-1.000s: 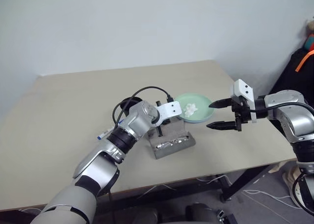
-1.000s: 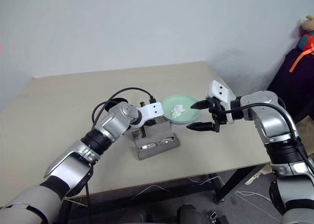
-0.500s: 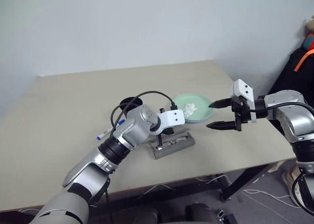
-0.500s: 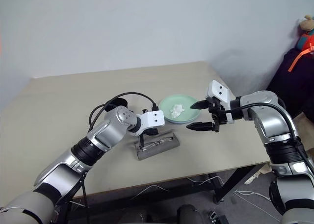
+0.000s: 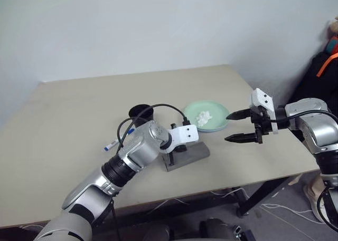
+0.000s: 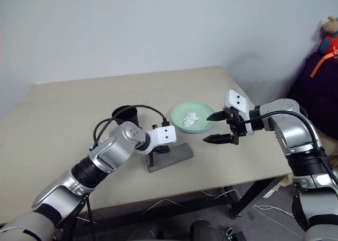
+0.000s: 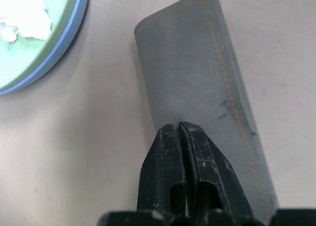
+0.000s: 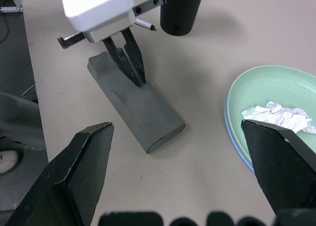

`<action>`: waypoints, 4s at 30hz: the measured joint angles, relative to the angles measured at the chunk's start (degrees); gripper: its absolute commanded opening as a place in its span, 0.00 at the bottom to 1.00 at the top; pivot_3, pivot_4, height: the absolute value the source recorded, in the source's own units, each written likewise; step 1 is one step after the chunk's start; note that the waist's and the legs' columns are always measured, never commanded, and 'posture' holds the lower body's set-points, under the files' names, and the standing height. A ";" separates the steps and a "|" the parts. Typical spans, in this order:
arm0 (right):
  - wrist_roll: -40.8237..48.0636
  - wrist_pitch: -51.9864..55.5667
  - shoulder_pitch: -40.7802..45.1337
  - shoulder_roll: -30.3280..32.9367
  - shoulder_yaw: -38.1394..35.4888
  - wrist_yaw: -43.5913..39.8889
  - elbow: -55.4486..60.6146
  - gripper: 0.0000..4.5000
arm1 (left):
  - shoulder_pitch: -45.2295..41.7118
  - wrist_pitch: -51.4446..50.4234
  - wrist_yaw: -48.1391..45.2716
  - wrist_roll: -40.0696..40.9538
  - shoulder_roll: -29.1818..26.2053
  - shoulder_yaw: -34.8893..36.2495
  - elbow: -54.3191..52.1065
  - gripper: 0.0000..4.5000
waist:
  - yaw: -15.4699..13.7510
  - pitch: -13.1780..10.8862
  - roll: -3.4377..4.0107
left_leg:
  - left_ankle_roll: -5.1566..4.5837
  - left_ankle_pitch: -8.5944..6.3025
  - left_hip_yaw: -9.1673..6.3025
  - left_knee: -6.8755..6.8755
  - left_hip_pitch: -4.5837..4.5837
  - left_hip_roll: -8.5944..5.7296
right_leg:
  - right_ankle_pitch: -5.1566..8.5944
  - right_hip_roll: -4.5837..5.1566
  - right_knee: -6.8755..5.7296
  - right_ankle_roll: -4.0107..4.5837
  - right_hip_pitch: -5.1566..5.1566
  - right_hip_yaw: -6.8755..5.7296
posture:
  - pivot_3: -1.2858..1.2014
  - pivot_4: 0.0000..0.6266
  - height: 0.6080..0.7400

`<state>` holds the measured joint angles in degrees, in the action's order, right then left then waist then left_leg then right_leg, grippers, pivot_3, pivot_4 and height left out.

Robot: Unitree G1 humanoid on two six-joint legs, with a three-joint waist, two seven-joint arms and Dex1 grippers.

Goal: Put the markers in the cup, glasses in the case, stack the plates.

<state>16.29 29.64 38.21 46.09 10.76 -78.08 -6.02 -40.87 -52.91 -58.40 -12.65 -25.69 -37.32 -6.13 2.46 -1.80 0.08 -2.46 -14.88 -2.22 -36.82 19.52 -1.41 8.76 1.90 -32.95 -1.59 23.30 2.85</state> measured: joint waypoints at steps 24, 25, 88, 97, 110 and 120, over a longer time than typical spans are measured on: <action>-0.70 -0.16 0.02 0.00 0.01 -0.81 -0.06 1.00 | 1.34 -2.75 3.37 2.03 -0.41 -0.51 -2.37 0.01 | -0.01 0.00 0.00 | 0.00 0.00 0.00 -0.01 -0.03 0.01 | 0.01 -0.01 0.00 0.01 -0.03 0.00 | 0.52 0.00 0.90; -0.70 -0.16 0.02 0.00 0.02 -0.81 -0.06 1.00 | 1.34 -2.75 3.42 2.08 -0.42 -0.51 -2.37 0.01 | -0.01 0.00 0.00 | 0.00 0.00 0.00 -0.01 -0.03 0.01 | 0.00 -0.01 -0.01 0.01 -0.03 0.00 | 0.52 0.00 0.90; -1.76 -2.20 2.63 -2.26 1.42 -1.56 -3.77 1.00 | 13.22 8.42 5.86 21.77 -17.87 26.62 13.46 0.99 | 0.15 -0.06 -0.14 | 0.02 -0.06 0.13 0.31 -0.34 0.24 | 0.03 0.03 0.01 0.05 -0.06 -0.28 | 0.52 0.00 0.90; -1.73 -1.35 1.94 -2.26 1.41 -0.94 -3.25 1.00 | 12.67 11.90 5.42 20.04 -16.70 24.93 19.36 0.99 | 0.15 -0.06 -0.14 | 0.02 -0.06 0.12 0.30 -0.25 0.24 | 0.03 0.03 0.01 0.04 0.01 -0.27 | 0.52 0.00 0.90; -1.72 -1.21 1.85 -2.26 1.40 -0.85 -2.45 1.00 | 13.33 15.40 4.89 18.89 -16.01 24.78 21.73 0.99 | 0.12 -0.05 -0.13 | 0.02 -0.06 0.08 0.23 -0.10 0.23 | 0.02 0.03 0.01 0.03 0.09 -0.28 | 0.52 0.00 0.90; -1.70 -1.22 1.77 -2.26 1.39 -0.80 -2.18 1.00 | 14.65 17.55 4.72 17.78 -14.96 24.71 22.41 0.99 | 0.01 -0.05 -0.13 | 0.02 -0.06 0.07 0.19 -0.09 0.23 | 0.02 0.03 0.01 0.03 0.08 -0.29 | 0.52 0.00 0.90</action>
<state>14.59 28.42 39.98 43.84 12.15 -78.88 -8.20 -26.22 -35.36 -53.68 5.13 -40.65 -12.62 16.27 2.46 -1.84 -0.05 -2.44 -14.94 -2.14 -36.63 19.43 -1.17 8.77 1.93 -32.94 -1.56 23.38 2.56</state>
